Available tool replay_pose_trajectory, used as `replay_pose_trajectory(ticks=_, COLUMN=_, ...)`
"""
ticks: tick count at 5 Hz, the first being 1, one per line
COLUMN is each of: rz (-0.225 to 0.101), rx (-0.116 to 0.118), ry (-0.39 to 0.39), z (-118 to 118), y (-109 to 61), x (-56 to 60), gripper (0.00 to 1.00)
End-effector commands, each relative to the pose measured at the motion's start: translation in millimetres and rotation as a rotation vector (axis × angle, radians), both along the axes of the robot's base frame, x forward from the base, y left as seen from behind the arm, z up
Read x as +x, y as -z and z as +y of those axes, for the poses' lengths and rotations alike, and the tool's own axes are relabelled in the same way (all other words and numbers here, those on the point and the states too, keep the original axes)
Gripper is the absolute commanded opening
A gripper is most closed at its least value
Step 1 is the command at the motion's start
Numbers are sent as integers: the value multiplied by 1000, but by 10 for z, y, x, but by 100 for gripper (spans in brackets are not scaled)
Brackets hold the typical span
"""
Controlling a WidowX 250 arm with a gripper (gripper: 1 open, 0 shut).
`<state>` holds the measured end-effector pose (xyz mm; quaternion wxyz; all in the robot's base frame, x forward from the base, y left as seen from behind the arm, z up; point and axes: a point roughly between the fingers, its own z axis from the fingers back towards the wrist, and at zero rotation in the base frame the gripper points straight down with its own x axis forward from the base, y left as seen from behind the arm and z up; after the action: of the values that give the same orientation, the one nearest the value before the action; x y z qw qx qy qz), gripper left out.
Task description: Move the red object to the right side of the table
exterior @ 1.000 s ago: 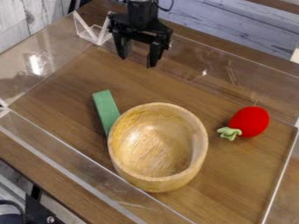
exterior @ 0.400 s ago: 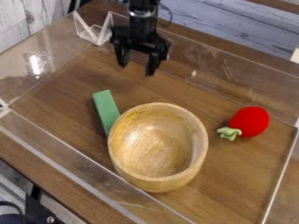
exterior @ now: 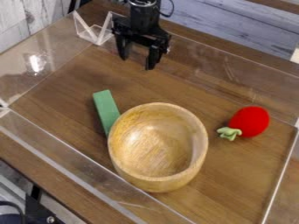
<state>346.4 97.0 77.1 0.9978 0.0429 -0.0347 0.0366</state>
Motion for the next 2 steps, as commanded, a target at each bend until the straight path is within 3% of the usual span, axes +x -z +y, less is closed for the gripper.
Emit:
replay_pose_trajectory(ticks=1, rz=-78, rx=21, ry=34, z=27, y=-378, x=14, gripper=100)
replay_pose_trajectory(ticks=2, rz=-60, rx=18, ry=-17, z=58, y=-304, x=-85, gripper=100)
